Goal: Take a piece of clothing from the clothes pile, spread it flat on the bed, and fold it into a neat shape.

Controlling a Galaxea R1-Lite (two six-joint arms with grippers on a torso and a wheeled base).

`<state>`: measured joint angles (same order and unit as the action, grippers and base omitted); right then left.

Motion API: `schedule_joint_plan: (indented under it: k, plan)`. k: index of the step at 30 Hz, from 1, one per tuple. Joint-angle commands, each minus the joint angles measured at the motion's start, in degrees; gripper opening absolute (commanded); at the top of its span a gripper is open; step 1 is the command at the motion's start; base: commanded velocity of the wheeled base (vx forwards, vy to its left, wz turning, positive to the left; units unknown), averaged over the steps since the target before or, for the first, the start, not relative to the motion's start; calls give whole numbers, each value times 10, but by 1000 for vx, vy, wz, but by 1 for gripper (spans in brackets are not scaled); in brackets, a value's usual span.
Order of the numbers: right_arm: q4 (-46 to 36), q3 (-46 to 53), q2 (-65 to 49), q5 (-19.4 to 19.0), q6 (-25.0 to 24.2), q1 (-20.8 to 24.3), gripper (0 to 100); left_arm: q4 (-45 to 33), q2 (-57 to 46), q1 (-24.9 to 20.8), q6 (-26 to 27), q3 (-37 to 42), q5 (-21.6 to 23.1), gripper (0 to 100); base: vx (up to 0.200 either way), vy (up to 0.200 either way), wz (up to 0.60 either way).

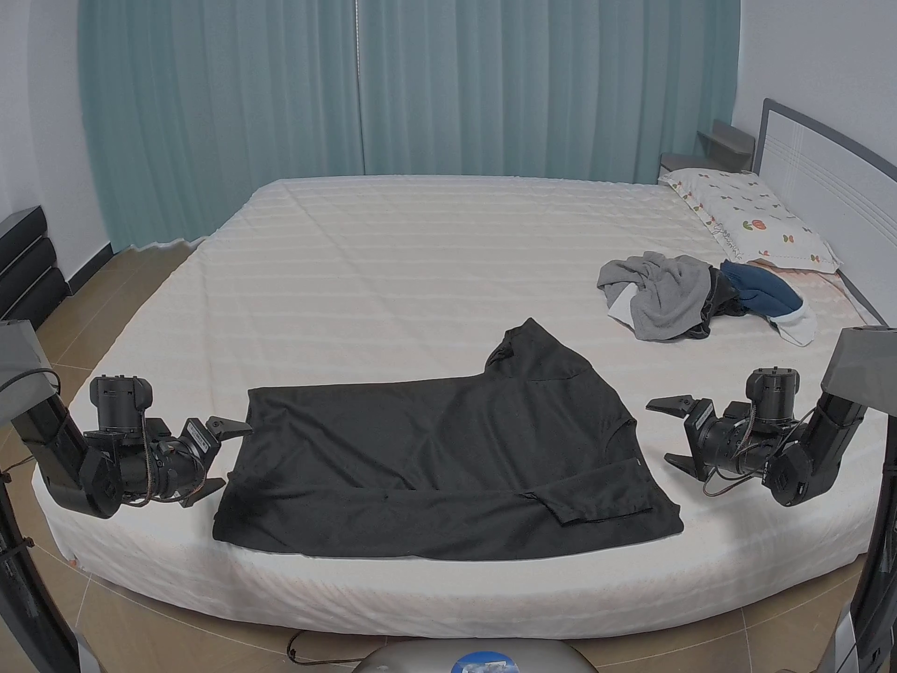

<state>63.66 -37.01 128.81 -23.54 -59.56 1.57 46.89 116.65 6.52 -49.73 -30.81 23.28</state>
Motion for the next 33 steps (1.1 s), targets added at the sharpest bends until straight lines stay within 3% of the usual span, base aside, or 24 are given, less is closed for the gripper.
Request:
schedule_joint_plan:
  k: [1,10,22,33]
  plan:
    - [1,0,0,0,0,1,100,0,-2,1,-1,-4,-1,100,0,0,0]
    - [1,5,-5,2,1,2,100,0,2,-1,-2,-6,-20,100,0,0,0]
    - [1,9,-6,5,1,2,100,0,3,0,-4,-5,-20,100,0,200,0]
    - [2,10,-7,7,1,2,100,0,7,3,1,-7,-20,100,36,0,0]
